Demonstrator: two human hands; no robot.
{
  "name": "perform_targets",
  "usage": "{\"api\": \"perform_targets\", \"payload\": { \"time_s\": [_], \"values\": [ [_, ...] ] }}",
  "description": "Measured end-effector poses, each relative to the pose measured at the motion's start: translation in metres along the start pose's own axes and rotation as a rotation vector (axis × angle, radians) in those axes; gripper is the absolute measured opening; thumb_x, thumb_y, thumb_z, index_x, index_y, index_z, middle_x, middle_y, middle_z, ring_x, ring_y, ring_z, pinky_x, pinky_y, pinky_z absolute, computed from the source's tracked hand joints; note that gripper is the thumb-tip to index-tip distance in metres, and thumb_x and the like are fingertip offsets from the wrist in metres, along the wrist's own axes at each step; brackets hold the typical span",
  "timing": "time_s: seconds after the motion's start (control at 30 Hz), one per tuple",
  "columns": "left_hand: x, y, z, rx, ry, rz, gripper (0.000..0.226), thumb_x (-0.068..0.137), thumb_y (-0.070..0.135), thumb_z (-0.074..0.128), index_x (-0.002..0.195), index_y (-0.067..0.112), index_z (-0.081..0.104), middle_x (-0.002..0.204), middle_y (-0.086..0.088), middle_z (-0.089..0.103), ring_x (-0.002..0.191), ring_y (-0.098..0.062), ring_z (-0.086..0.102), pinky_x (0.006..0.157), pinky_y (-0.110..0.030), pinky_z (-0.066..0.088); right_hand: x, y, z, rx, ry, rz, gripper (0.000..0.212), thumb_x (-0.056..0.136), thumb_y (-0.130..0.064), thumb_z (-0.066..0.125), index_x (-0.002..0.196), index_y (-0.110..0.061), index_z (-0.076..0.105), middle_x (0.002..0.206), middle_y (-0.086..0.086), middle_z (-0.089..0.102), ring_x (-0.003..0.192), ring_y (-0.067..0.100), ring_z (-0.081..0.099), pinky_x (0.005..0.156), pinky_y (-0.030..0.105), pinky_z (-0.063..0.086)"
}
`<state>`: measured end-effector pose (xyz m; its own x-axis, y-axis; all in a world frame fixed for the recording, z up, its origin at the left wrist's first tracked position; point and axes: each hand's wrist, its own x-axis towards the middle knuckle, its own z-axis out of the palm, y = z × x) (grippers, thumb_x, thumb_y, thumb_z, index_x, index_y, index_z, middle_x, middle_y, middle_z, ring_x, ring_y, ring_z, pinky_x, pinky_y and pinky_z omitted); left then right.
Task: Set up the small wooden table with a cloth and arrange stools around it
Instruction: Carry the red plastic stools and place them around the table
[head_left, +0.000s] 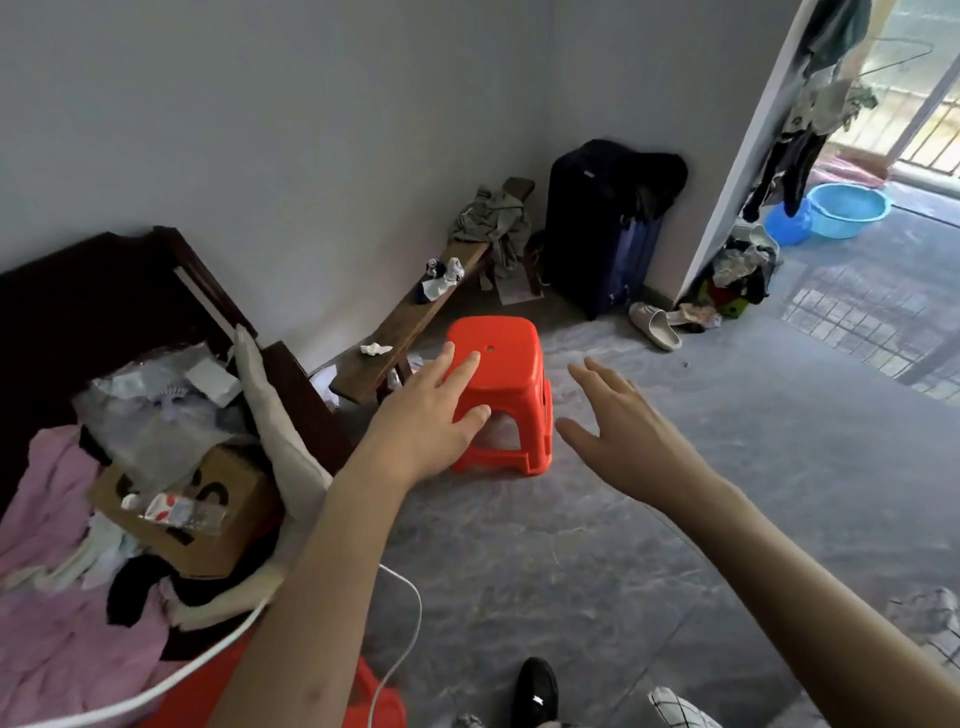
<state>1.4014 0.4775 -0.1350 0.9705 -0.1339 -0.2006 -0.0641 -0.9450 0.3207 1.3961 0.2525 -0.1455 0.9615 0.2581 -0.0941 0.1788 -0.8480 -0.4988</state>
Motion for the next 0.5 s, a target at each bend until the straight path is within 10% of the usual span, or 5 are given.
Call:
{"api": "perform_targets", "payload": {
  "time_s": [0.5],
  "values": [
    [0.16, -0.08, -0.018, 0.046, -0.064, 0.014, 0.07, 0.098, 0.049, 0.043, 0.155, 0.035, 0.006, 0.164, 0.006, -0.007, 0.15, -0.02, 0.004, 0.118, -0.046, 0.023, 0.158, -0.002, 0.012, -0.032, -0.048, 0.05, 0.067, 0.094, -0.044, 0.05, 0.152, -0.022, 0.025, 0.159, -0.002, 0.02, 0.144, 0.022, 0.024, 0.114, 0.043, 0.03]
  ]
}}
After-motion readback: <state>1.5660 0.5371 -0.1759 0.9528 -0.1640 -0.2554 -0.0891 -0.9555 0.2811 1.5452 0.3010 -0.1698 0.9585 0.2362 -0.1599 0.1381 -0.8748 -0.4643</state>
